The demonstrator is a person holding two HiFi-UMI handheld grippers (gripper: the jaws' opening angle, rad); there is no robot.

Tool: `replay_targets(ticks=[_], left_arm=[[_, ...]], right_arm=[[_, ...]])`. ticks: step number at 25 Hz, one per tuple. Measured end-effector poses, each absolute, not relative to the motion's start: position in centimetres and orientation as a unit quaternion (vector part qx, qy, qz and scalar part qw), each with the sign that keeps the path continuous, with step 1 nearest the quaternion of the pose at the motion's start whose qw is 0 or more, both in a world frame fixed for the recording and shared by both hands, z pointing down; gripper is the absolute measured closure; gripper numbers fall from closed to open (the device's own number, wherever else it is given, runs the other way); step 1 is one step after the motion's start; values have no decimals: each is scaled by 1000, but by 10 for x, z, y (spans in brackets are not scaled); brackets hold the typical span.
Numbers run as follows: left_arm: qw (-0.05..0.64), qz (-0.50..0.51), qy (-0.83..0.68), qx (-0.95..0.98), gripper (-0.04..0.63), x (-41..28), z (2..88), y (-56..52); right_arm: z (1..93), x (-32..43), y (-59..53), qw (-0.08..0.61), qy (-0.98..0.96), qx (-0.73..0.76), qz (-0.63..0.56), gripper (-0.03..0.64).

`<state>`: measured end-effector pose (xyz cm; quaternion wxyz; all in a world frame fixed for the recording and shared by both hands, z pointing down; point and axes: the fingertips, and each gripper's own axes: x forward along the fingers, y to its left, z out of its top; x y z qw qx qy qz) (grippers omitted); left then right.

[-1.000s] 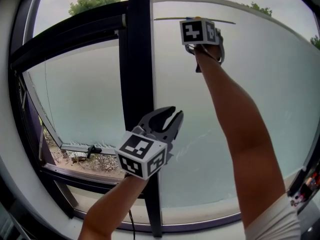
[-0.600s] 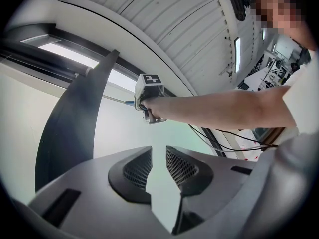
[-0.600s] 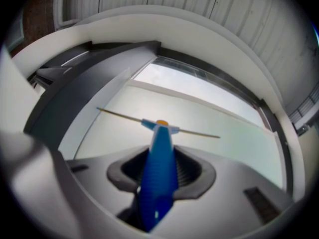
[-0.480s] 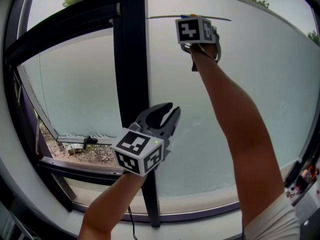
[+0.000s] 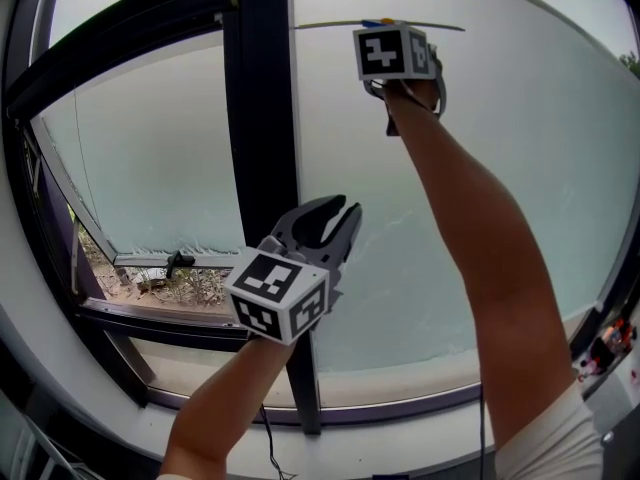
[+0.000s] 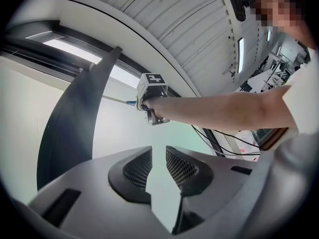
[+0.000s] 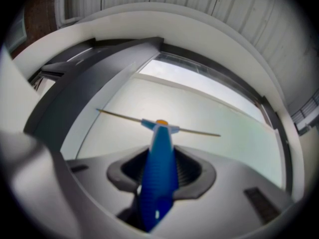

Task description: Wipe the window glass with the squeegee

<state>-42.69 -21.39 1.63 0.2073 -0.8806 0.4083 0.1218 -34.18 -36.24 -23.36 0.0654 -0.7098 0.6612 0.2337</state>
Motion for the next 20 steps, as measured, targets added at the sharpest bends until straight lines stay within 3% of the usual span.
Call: replay_targets(ticks=[20], left_arm=[[179,113,403,-890,488,-415,52,-207]], right_arm=[[-168,-343,-372,18,681,-705,195,463]])
